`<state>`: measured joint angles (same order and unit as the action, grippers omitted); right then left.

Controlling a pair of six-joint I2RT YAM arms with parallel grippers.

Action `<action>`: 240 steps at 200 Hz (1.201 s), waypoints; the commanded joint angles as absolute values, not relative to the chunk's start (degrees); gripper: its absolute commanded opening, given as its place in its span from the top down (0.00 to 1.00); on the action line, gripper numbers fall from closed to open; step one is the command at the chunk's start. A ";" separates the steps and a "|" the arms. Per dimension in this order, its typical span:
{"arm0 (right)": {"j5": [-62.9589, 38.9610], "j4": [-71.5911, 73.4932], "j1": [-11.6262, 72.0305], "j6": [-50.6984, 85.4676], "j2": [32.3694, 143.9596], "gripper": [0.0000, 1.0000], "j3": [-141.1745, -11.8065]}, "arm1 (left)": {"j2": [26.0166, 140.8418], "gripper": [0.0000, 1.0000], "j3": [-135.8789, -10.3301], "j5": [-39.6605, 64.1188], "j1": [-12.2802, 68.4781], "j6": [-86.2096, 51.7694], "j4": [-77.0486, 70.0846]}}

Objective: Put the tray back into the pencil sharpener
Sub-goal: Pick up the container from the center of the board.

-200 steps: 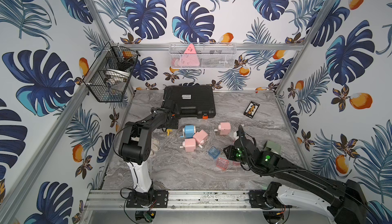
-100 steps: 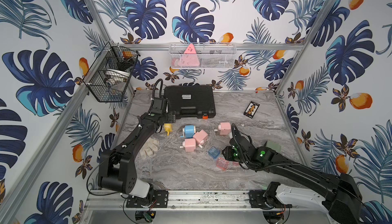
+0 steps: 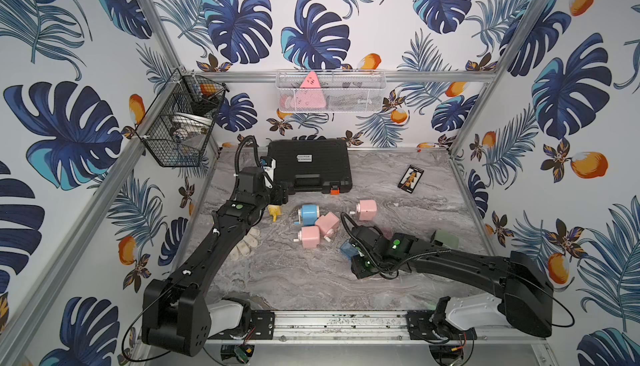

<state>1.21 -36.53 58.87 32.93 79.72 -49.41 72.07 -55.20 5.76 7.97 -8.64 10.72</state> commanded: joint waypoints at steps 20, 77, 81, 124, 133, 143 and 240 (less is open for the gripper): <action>3.52 -37.39 59.63 31.85 83.57 0.54 -49.62 | 71.04 0.25 -55.03 7.11 7.94 -8.95 8.20; 2.55 -36.38 61.11 30.41 88.25 0.63 -49.98 | 69.45 0.27 -54.26 6.86 7.94 -8.97 7.83; 2.55 -36.30 61.37 30.39 88.40 0.64 -50.09 | 69.37 0.27 -54.23 6.86 7.91 -8.99 7.89; 4.30 -36.70 63.38 30.23 90.61 0.75 -51.03 | 68.82 0.29 -53.91 6.97 7.97 -8.99 7.55; 5.12 -37.19 63.91 30.11 91.12 0.77 -51.34 | 68.57 0.29 -53.75 6.69 7.95 -8.97 7.40; 5.89 -37.63 64.44 30.08 91.63 0.79 -51.67 | 68.28 0.30 -53.53 6.51 7.98 -8.88 7.19; 6.73 -39.54 67.41 28.27 92.88 1.00 -54.55 | 67.24 0.32 -52.88 6.50 7.98 -8.70 6.30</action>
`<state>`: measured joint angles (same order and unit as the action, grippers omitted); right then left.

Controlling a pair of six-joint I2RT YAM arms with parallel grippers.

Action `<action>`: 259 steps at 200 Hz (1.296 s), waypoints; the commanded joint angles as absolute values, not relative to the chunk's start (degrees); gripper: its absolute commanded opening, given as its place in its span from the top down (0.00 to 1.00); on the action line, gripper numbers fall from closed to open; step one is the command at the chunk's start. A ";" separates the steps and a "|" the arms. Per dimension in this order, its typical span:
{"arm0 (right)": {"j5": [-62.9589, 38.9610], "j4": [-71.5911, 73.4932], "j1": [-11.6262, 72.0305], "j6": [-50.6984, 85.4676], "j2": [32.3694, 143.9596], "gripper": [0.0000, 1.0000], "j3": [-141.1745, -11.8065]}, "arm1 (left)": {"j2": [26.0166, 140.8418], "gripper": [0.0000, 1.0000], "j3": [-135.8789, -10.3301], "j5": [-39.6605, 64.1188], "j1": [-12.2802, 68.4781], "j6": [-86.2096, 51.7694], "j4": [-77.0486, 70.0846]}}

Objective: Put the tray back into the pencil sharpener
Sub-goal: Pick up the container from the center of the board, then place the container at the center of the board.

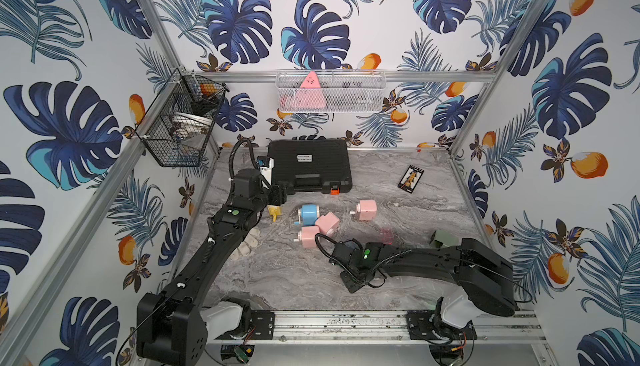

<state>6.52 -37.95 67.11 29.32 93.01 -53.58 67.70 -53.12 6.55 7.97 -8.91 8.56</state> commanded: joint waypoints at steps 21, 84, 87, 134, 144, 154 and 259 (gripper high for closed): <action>6.32 -39.73 67.48 27.07 91.82 1.00 -55.55 | 66.88 0.33 -52.80 6.33 7.96 -8.70 6.09; 7.52 -38.90 67.13 17.11 85.36 1.00 -59.51 | 65.39 0.35 -51.86 6.11 7.95 -8.27 4.90; 7.67 -38.73 67.09 16.41 85.08 1.00 -59.62 | 65.33 0.35 -51.86 6.07 7.91 -8.26 4.90; 7.10 -37.09 66.50 2.23 79.45 1.00 -58.59 | 64.43 0.34 -51.25 7.12 7.95 -7.57 4.08; 5.84 -37.62 66.49 -0.90 78.72 1.00 -58.29 | 64.42 0.33 -51.32 7.32 7.93 -7.44 4.21; 4.55 -38.46 66.46 -3.88 78.14 1.00 -57.97 | 64.34 0.32 -51.41 7.51 7.99 -7.27 4.39; -3.69 -44.97 66.45 -26.53 80.17 1.00 -52.21 | 63.98 0.30 -51.74 10.30 8.12 -6.69 4.72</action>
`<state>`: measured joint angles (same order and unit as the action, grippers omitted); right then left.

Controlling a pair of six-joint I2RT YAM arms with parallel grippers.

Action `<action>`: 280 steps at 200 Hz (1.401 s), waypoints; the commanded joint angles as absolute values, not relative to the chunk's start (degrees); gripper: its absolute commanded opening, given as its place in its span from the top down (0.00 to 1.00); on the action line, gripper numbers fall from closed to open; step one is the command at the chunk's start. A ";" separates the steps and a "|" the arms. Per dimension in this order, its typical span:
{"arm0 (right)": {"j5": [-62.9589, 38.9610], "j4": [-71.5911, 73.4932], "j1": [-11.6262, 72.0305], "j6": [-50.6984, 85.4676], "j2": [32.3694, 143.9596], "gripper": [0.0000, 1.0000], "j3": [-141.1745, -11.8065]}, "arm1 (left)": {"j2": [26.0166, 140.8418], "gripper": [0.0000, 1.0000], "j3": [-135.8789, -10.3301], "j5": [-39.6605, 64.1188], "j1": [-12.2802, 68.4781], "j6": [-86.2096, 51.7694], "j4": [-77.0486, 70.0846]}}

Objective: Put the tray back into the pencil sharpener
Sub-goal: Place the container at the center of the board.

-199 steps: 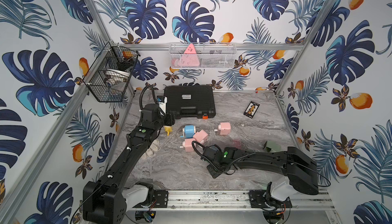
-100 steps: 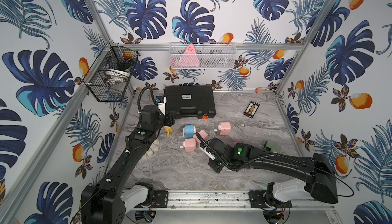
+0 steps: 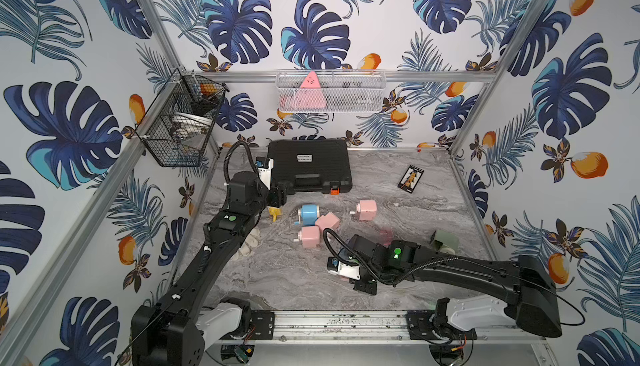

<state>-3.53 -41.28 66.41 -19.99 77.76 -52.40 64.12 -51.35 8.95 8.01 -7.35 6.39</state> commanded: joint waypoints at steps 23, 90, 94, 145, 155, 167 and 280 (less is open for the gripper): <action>-2.99 -43.94 66.03 -29.45 81.87 1.00 -51.48 | 64.27 0.30 -51.85 10.72 8.45 -6.10 5.05; -6.31 -38.44 62.22 -33.49 87.16 1.00 -51.11 | 64.34 0.30 -51.76 11.16 8.93 -5.43 5.07; -6.33 -38.17 61.95 -33.57 87.37 1.00 -51.15 | 64.34 0.30 -51.81 11.16 8.91 -5.36 5.05; -6.35 -37.27 61.02 -35.13 90.04 1.00 -51.14 | 64.60 0.30 -51.84 11.16 9.13 -5.09 5.33; -6.33 -37.10 61.02 -35.08 90.49 1.00 -51.07 | 64.69 0.30 -51.86 11.07 9.06 -5.08 5.38; -6.33 -37.08 60.91 -35.19 91.08 1.00 -51.15 | 64.73 0.30 -51.83 11.07 9.13 -5.09 5.43; -7.17 -37.09 60.91 -34.36 89.63 0.69 -51.37 | 65.11 0.29 -51.90 11.29 9.14 -4.67 5.51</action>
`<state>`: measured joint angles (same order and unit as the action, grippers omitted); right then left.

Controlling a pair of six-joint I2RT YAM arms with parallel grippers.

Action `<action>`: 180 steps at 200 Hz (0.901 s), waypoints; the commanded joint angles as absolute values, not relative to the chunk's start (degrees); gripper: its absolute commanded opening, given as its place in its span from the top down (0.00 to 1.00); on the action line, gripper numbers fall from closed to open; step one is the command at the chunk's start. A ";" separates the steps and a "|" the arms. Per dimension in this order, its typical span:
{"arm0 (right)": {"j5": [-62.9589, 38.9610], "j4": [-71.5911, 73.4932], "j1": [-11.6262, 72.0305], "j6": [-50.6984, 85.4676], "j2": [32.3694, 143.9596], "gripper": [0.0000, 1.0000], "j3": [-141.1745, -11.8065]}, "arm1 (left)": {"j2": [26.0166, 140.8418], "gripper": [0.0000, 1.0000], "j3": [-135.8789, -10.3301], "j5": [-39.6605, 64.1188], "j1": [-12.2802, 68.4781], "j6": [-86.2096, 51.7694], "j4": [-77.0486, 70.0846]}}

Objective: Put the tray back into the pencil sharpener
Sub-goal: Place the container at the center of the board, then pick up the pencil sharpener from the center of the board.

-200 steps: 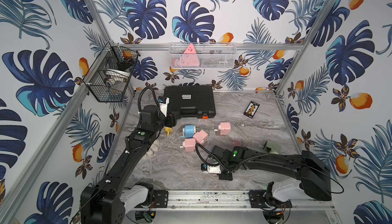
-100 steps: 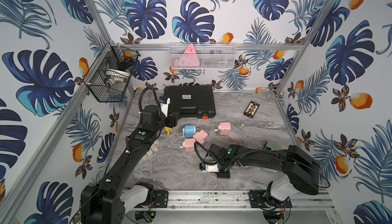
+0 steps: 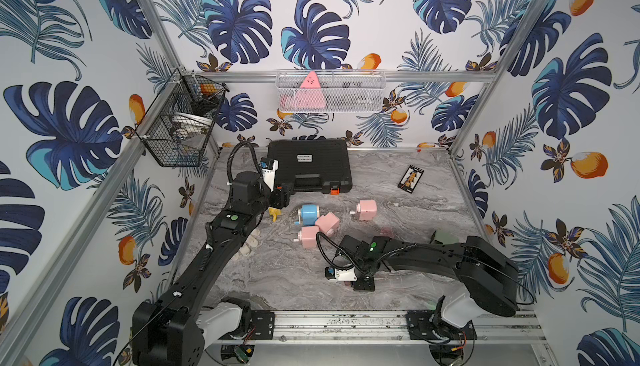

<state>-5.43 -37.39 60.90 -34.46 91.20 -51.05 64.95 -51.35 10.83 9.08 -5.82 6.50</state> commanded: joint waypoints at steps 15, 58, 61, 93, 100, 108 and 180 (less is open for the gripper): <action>-8.01 -37.39 60.91 -33.94 88.04 0.66 -51.42 | 65.13 0.29 -51.86 11.51 9.15 -4.55 5.41; -5.91 -29.86 60.91 -26.28 79.00 0.65 -50.29 | 64.69 0.28 -50.92 11.50 9.55 -2.69 5.09; -5.13 -28.34 60.91 -25.03 78.21 0.65 -49.84 | 64.57 0.28 -50.77 11.25 9.73 -2.27 5.34; -2.10 -12.94 61.00 -9.20 70.66 0.66 -44.22 | 63.31 0.26 -48.52 8.59 13.19 5.88 5.69; -0.97 -9.84 60.97 -5.20 69.27 0.66 -42.84 | 62.90 0.25 -47.75 9.10 13.66 7.88 5.48; 0.36 -7.27 61.01 -0.27 68.00 0.66 -41.44 | 62.31 0.25 -46.75 10.36 13.87 10.55 5.16; 11.38 -11.42 60.70 32.53 64.50 0.62 -37.96 | 52.86 0.22 -50.03 21.80 19.87 38.77 34.23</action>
<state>7.53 -10.02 60.69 19.62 65.39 -38.61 54.11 -46.52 17.19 17.58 24.64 17.37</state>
